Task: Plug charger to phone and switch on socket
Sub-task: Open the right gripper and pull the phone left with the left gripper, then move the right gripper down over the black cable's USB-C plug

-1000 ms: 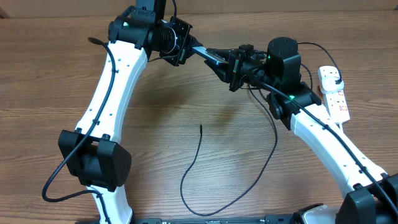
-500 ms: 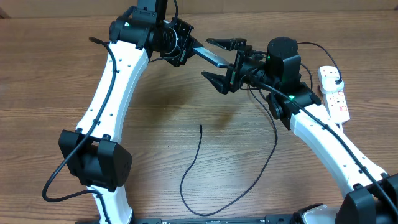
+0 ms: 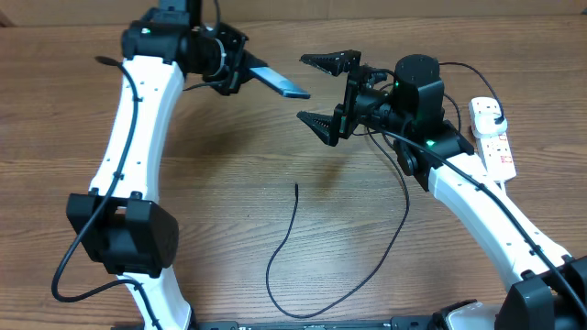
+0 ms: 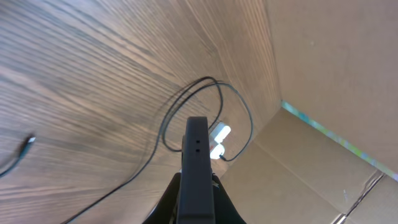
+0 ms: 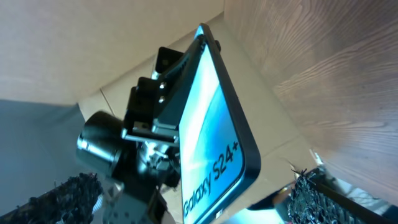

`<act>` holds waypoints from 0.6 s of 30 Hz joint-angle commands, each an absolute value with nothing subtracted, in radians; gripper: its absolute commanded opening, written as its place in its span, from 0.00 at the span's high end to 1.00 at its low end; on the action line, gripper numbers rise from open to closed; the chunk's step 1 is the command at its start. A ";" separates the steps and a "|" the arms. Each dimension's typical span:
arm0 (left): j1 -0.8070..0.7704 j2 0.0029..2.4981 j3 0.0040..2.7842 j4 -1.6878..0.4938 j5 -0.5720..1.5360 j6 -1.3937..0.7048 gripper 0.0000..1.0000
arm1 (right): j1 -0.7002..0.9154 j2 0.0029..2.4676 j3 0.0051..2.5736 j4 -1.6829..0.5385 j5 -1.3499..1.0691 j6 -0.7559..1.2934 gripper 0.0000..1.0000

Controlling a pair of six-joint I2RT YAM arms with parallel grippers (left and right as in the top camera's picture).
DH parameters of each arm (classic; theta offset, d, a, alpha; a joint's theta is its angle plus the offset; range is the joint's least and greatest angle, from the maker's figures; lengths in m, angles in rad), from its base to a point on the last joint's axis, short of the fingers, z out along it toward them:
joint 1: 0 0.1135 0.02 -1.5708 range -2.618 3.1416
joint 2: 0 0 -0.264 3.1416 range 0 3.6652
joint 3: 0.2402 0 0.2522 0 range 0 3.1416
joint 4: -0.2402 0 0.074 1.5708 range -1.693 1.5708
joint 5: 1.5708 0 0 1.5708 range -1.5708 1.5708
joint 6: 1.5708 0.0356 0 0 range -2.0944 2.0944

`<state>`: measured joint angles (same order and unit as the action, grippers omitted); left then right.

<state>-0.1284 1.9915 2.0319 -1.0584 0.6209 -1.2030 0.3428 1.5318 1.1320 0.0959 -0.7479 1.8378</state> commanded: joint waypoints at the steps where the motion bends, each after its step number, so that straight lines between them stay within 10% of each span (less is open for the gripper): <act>1: -0.081 1.968 2.046 -1.102 0.711 -1.105 0.96 | 0.313 1.522 1.153 0.100 -0.788 1.770 0.00; 18: 0.049 1.968 2.046 -1.157 1.072 -0.773 0.96 | 0.240 1.522 1.153 0.096 -0.844 1.399 0.00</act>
